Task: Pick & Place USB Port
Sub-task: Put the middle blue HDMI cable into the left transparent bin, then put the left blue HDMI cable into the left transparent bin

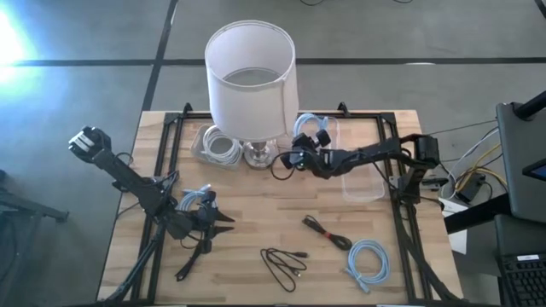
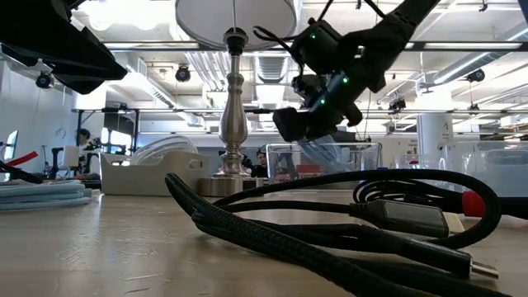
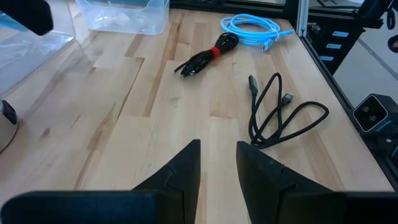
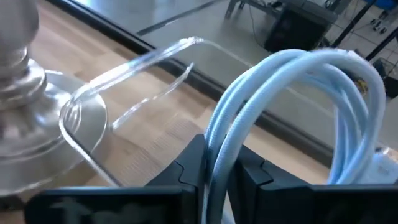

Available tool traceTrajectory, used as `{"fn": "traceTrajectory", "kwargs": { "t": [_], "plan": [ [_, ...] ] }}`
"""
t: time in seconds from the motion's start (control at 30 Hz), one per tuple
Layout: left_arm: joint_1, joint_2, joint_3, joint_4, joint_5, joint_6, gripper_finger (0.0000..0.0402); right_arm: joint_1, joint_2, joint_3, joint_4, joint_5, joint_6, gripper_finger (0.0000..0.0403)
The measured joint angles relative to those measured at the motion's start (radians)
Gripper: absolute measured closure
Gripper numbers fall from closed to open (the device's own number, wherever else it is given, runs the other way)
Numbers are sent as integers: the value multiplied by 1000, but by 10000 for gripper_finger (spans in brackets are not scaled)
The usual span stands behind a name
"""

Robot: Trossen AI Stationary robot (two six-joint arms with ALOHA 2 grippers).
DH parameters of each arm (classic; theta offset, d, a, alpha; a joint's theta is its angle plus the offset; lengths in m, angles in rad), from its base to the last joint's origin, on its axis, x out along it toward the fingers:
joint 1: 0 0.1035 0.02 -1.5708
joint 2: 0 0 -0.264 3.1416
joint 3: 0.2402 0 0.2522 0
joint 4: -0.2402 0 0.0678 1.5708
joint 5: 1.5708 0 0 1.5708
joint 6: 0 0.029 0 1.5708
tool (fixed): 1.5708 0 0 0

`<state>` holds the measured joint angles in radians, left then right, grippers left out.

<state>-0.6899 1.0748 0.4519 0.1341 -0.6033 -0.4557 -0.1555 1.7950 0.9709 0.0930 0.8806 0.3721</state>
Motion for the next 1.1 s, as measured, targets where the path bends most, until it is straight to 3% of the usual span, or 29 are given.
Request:
{"fn": "traceTrajectory", "kwargs": {
  "t": [0.37, 0.87, 0.97, 1.1],
  "plan": [
    [0, 0, 0, 0, 0, -1, 296, -6, -1, -2, -1, 3, -5, 304],
    [0, 0, 0, -17, 0, -2, 296, 55, -10, 136, -94, -52, -161, 235],
    [0, 0, 0, -72, -27, -60, 296, 89, -11, 196, -193, -52, -163, 232],
    [0, 0, 0, -226, -53, -255, 296, 143, -11, 262, -294, -52, -163, 233]
  ]
}}
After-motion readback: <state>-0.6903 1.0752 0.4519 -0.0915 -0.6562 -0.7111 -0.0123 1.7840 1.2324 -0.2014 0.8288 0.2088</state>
